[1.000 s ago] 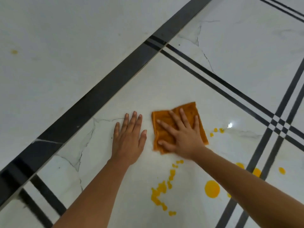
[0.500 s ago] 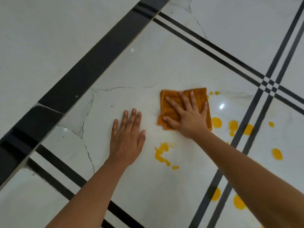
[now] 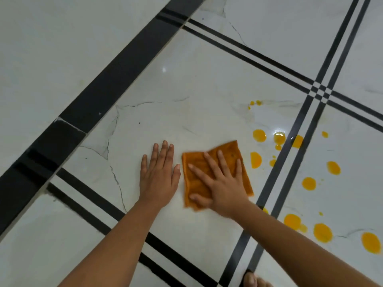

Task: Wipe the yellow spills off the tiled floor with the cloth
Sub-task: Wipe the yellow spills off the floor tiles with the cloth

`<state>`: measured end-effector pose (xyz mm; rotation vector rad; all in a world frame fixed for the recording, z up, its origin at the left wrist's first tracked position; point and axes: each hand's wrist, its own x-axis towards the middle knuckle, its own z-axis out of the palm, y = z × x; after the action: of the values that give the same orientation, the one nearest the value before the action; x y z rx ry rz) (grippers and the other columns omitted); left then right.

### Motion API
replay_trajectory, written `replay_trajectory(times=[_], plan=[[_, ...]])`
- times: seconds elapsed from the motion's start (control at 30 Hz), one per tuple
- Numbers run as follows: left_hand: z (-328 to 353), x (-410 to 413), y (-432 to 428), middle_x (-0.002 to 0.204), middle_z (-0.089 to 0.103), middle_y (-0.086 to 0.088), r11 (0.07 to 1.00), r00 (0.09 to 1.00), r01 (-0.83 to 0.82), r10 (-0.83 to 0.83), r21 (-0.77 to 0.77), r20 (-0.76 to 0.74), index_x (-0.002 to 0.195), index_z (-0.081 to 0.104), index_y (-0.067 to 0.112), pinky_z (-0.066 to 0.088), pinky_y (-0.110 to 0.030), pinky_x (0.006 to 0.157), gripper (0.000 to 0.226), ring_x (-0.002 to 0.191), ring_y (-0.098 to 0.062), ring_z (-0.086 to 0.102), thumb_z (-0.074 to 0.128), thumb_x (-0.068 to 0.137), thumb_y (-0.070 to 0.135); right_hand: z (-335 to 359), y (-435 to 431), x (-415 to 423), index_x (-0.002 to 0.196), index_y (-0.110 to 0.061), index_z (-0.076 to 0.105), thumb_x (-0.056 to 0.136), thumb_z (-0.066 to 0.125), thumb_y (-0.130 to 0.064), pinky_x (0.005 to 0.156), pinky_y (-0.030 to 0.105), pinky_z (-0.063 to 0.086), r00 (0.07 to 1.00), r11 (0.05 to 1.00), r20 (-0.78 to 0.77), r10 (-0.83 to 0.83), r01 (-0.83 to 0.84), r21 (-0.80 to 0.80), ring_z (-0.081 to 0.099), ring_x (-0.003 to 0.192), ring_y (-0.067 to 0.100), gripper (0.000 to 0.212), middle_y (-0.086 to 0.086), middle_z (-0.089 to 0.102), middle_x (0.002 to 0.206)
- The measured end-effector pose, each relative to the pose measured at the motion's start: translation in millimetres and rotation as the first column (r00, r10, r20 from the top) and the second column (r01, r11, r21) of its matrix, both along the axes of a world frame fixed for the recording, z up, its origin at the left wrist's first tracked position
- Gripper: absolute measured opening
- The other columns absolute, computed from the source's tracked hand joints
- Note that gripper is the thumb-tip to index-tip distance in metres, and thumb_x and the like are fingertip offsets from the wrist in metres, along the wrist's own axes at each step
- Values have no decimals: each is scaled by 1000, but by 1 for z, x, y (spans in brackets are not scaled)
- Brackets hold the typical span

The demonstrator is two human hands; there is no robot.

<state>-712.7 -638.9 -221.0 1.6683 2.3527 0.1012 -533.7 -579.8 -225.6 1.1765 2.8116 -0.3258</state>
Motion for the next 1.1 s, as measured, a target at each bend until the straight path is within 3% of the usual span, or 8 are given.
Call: replay_trajectory(times=[0.07, 0.2, 0.3, 0.37, 0.5, 0.63, 0.9, 1.1], plan=[[1, 4, 1, 156, 2, 0, 1000, 1000, 1, -1, 2, -1, 147, 2, 19, -6, -37, 111, 68, 139, -12, -10, -3, 86, 48, -2, 8, 36, 142, -51, 20, 78, 14, -82, 101, 71, 20, 990, 991, 35, 137, -137, 6, 12, 143, 28, 71, -3, 24, 155], [2, 22, 6, 157, 1, 1, 1000, 1000, 15, -14, -16, 22, 148, 1, 19, -6, -37, 112, 71, 143, -16, -5, -5, 84, 48, 6, 62, 13, 140, -56, 0, 69, 12, -86, 107, 66, -3, 977, 977, 73, -201, 205, -65, -9, 145, 24, 78, -9, 0, 159], [6, 37, 17, 157, 3, -1, 1000, 1000, -13, 13, -6, 23, 148, 5, 18, -2, -40, 113, 74, 144, -19, -2, -6, 82, 49, 7, 61, 11, 142, -53, -5, 71, 10, -83, 108, 62, -9, 983, 978, 29, -184, 186, -92, -17, 144, 24, 78, -9, -12, 158], [9, 47, 30, 156, 11, -6, 998, 999, -44, 42, 45, 28, 147, 14, 14, 3, -42, 113, 74, 144, -22, 5, -1, 85, 50, 11, 64, 33, 142, -51, -5, 71, 0, -82, 113, 56, -6, 992, 986, 11, -126, 127, -109, -14, 145, 20, 78, -10, -9, 158], [12, 94, 64, 150, 27, -14, 990, 999, 32, -37, 139, 30, 142, 29, 5, 10, -45, 112, 69, 141, -28, 20, 14, 90, 47, 26, 92, 70, 147, -38, 13, 84, 15, -71, 115, 45, -5, 941, 938, -94, -325, 307, -163, -1, 146, 15, 71, -7, 11, 158], [0, 146, 104, 153, 16, -20, 999, 999, -36, 36, -12, -29, 145, 13, 1, 8, -49, 113, 82, 142, -34, 11, 4, 85, 56, 29, 130, 99, 148, -28, 20, 98, 26, -48, 115, 42, -2, 917, 916, -70, -394, 384, -118, 4, 146, 15, 55, -3, 20, 156], [-7, 138, 234, 156, 0, -16, 986, 985, -157, 152, -60, -83, 148, -2, 12, 1, -61, 111, 85, 142, -35, -5, 17, 86, 66, 36, 172, 132, 146, -27, 27, 99, 27, -44, 115, 40, -2, 832, 838, -143, -536, 505, -207, 7, 145, 14, 50, -2, 25, 155], [-1, 143, 198, 156, -7, -9, 943, 933, 313, -328, -116, -146, 145, -14, 26, -8, -57, 108, 89, 142, -34, -9, 4, 76, 78, 39, 172, 164, 147, -28, 22, 98, 23, -45, 116, 39, -3, 761, 753, -72, -645, 617, -230, 4, 146, 14, 52, -2, 21, 156]])
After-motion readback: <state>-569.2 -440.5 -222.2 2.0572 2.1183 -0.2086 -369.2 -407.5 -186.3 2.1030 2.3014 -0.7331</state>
